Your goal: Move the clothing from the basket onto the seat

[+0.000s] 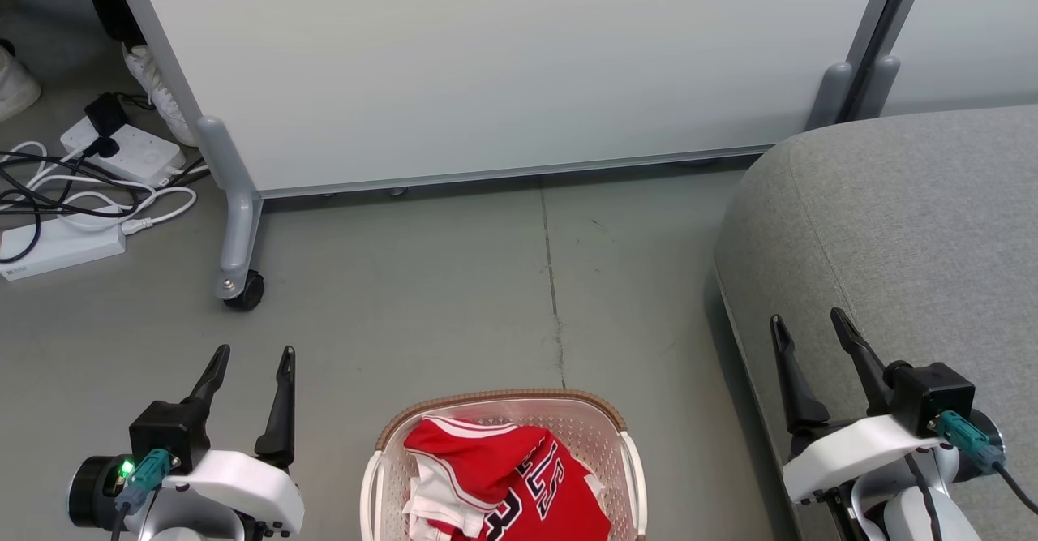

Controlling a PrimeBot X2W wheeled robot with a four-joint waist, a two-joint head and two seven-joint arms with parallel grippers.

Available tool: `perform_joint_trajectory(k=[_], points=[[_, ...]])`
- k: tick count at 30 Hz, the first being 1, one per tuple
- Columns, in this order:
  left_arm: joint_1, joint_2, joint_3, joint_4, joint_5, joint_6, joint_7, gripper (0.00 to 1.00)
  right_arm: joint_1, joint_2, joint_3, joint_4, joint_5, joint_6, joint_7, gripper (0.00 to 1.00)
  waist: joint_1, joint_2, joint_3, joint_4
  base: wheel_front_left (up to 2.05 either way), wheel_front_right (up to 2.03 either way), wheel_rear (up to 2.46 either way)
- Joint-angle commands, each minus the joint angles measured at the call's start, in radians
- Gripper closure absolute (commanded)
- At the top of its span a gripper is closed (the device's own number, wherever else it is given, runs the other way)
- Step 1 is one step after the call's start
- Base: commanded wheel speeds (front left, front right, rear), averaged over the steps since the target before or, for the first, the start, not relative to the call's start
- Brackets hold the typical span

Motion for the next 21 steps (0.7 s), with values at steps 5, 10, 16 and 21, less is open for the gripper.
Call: perform_joint_trajectory(k=[5, 10, 16, 21], points=[[-0.014, 0.011, -0.004, -0.004, 0.003, 0.010, -0.006, 0.00, -0.002, -0.009, -0.004, -0.004, -0.006, 0.002, -0.010, 0.00, 0.0000, 0.0000, 0.009, 0.001, 0.00, 0.00, 0.00], [-0.034, 0.018, -0.019, -0.009, 0.017, 0.006, -0.006, 0.00, -0.021, -0.009, -0.003, -0.023, -0.019, 0.002, -0.011, 0.00, 0.0000, 0.0000, 0.042, -0.005, 0.00, 0.00, 0.00], [-0.089, 0.008, -0.061, -0.012, 0.030, -0.015, 0.003, 0.00, -0.056, -0.009, 0.004, -0.059, -0.029, 0.002, -0.011, 0.00, 0.0000, 0.0000, 0.133, -0.032, 0.00, 0.00, 0.00], [-0.165, -0.008, -0.122, 0.020, 0.054, -0.056, 0.013, 0.00, -0.104, -0.008, 0.017, -0.104, -0.035, 0.002, -0.010, 0.00, 0.0000, 0.0000, 0.253, -0.070, 0.00, 0.00, 0.00]])
